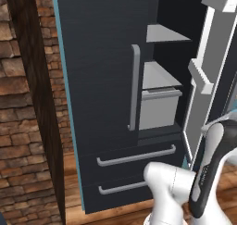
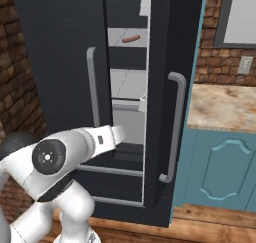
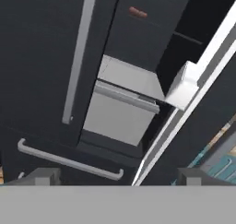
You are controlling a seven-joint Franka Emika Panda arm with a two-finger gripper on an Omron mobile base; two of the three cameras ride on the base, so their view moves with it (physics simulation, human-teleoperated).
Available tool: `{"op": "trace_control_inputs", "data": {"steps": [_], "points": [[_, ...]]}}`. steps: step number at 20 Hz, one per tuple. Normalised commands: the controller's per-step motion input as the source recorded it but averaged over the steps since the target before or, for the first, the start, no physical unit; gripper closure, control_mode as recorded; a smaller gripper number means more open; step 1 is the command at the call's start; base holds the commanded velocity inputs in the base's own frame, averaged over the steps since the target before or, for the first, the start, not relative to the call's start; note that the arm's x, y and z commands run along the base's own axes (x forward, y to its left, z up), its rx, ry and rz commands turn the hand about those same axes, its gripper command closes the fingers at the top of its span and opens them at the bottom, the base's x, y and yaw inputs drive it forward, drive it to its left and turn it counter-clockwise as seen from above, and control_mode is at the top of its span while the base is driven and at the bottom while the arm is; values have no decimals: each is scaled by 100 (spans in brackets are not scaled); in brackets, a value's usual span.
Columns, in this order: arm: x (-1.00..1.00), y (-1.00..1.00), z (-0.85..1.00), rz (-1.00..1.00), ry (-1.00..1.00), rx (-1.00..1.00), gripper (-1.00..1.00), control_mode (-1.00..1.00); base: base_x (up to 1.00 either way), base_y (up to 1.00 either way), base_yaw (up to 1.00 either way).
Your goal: Move the hot dog bun to the plate on the dining table and place the condiment next to that plate. Then navigate to the fridge and take the sausage and place it on the plate as well.
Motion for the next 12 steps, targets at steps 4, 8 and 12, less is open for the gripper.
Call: {"op": "trace_control_inputs", "data": {"steps": [4,8,12], "points": [[97,98,2,-13,7,-32,-100,-100,0,0,0],[100,72,0,-21,0,-38,-100,-100,0,0,0],[100,16,-3,-25,1,-34,-100,-100,0,0,0]]}}
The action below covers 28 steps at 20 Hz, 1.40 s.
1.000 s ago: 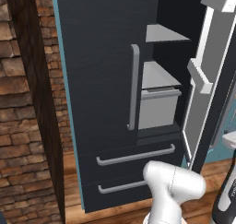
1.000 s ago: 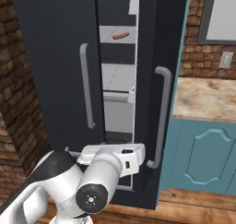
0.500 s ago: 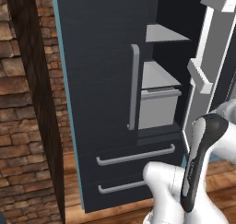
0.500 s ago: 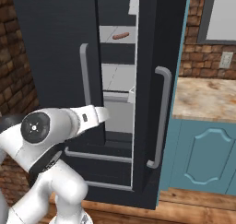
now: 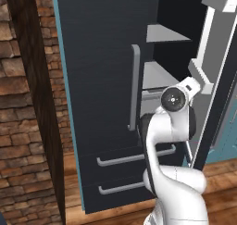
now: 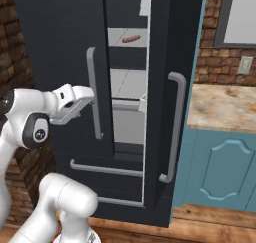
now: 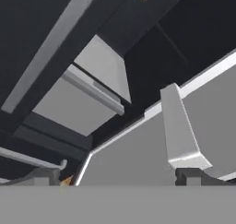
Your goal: Move the hot dog bun to the plate on the dining table and place the condiment next to that plate. Then navigate to the fridge and take the sausage and place it on the plate as well.
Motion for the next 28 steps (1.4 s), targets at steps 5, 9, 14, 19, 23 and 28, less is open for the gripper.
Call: {"op": "trace_control_inputs", "data": {"steps": [5,9,14,19,23,28], "points": [[96,-40,-4,-24,15,-16,-100,-100,0,0,0],[77,-65,0,-21,17,-8,-100,-100,0,0,0],[45,-62,0,-12,4,-4,-100,-100,0,0,0],[6,-71,-4,-8,0,-5,-100,-100,0,0,0],[0,-74,-7,-8,0,-6,-100,-100,0,0,0],[0,-76,-10,-8,0,-5,-100,-100,0,0,0]]}}
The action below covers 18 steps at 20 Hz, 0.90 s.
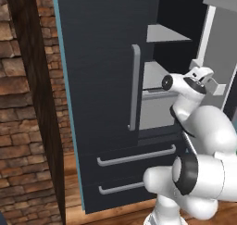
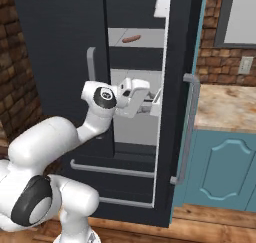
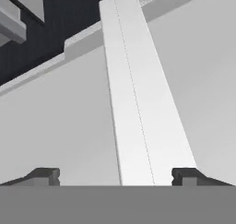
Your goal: Move the hot dog bun to the plate on the dining table and place the condiment next to that plate. Then navigate to the fridge and take the sausage and place it on the plate as well.
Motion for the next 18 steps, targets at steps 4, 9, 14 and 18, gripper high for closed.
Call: {"op": "trace_control_inputs", "data": {"steps": [4,9,14,18], "points": [[-8,-100,-15,-11,2,-4,-100,-100,0,0,0],[-77,-9,23,-2,-2,11,-100,-100,0,0,0],[-100,100,66,4,-2,21,-100,-100,0,0,0],[-99,100,63,2,0,29,-100,-100,0,0,0]]}}
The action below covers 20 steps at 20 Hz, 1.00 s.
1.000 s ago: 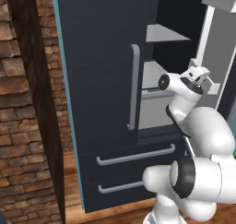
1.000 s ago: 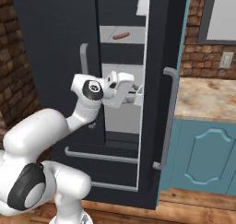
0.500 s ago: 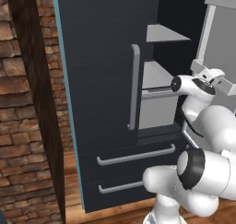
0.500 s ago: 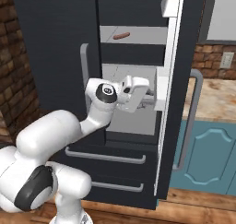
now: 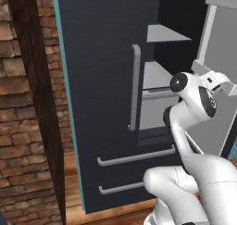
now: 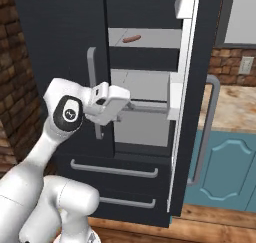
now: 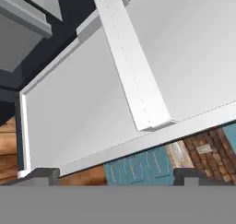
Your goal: Move the hot dog bun to the plate on the dining table and place the condiment next to that plate. Then navigate to the fridge and take the sausage and place it on the plate as well.
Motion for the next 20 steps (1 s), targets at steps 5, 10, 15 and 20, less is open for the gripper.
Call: {"op": "trace_control_inputs", "data": {"steps": [5,10,15,20], "points": [[-81,100,38,1,0,37,-100,-100,0,0,0],[-28,100,0,0,10,38,-100,-100,0,0,0],[22,95,0,0,0,31,-100,-100,0,0,0],[64,32,-5,0,-21,18,-100,-100,0,0,0]]}}
